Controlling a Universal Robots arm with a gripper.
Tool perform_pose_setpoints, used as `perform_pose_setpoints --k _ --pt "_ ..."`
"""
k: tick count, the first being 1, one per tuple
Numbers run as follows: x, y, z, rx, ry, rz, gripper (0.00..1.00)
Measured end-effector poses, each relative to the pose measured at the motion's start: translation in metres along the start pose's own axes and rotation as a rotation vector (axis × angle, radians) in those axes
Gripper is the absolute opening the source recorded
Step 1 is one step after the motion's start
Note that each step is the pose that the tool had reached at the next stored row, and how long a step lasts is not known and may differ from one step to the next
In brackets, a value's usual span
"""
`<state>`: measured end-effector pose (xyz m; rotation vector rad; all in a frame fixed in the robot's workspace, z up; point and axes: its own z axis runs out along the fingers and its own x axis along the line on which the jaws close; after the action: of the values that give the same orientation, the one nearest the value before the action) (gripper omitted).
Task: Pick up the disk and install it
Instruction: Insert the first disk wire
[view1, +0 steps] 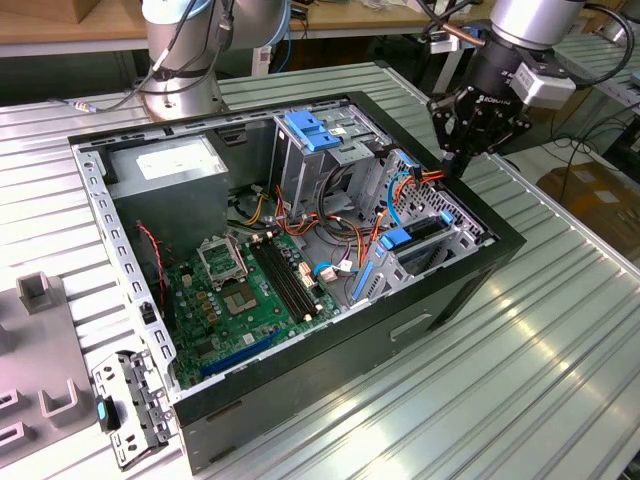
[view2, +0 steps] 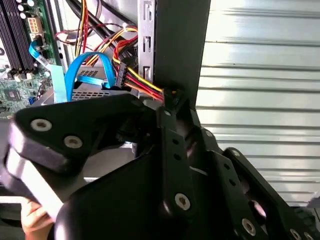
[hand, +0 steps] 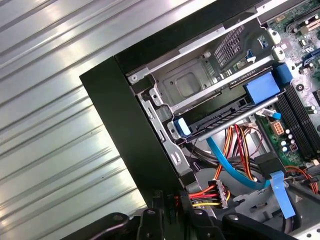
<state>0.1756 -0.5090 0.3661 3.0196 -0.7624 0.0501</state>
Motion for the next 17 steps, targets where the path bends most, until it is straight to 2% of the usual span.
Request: perform_pose_setpoints --k 1,2,3,5,10,12,17 --pt "0.0001 0.0000 -0.0032 0.0000 0.0000 0.000 0.25" --pt "0.0002 0.0001 -0.0078 -0.0004 -0.0004 0.000 0.18" --pt "0.0003 0.0001 -0.0103 -0.0008 -0.0008 0.000 0.17" --pt "0.0003 0.0001 -0.0103 -0.0008 -0.0009 0.000 0.17" --pt "0.0001 0.0002 -0.0091 -0.0037 -0.0022 0.076 0.17" --pt "0.0001 0.0001 -0.0078 -0.0058 -0.0033 0.133 0.17" --pt "0.0000 0.0001 -0.0062 -0.0092 -0.0049 0.223 0.17"
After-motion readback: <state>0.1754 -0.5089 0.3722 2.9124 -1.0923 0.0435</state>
